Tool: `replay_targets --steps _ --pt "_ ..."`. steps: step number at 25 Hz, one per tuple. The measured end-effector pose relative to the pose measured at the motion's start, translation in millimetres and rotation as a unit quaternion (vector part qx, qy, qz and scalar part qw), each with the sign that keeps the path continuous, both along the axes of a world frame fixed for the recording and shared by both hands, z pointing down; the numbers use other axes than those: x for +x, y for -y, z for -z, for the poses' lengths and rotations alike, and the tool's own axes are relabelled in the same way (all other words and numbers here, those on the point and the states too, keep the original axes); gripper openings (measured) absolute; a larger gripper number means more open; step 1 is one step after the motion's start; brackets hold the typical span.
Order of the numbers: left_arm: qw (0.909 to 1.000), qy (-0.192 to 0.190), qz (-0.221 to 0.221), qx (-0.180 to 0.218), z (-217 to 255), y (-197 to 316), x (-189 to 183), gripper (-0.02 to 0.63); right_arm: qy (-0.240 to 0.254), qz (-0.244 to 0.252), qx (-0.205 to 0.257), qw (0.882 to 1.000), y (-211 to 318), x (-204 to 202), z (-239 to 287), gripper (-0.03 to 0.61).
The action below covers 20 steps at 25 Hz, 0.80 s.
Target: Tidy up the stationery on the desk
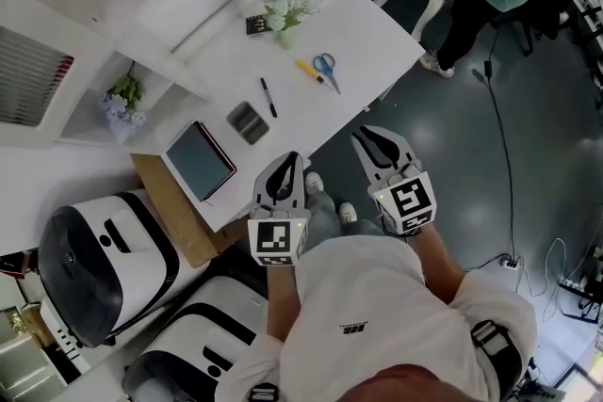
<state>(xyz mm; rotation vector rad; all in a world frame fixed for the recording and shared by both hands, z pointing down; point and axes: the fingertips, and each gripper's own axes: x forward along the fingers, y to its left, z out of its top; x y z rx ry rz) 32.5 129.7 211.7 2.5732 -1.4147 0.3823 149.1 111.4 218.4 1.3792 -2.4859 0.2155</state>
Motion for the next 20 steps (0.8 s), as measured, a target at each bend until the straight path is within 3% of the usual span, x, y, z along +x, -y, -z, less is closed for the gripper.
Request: replay_targets --steps 20 --pt "0.9983 -0.001 -0.015 -0.056 -72.5 110.7 -77.4 0.0 -0.027 -0.009 -0.072 0.997 109.5 -84.4 -73.5 0.048"
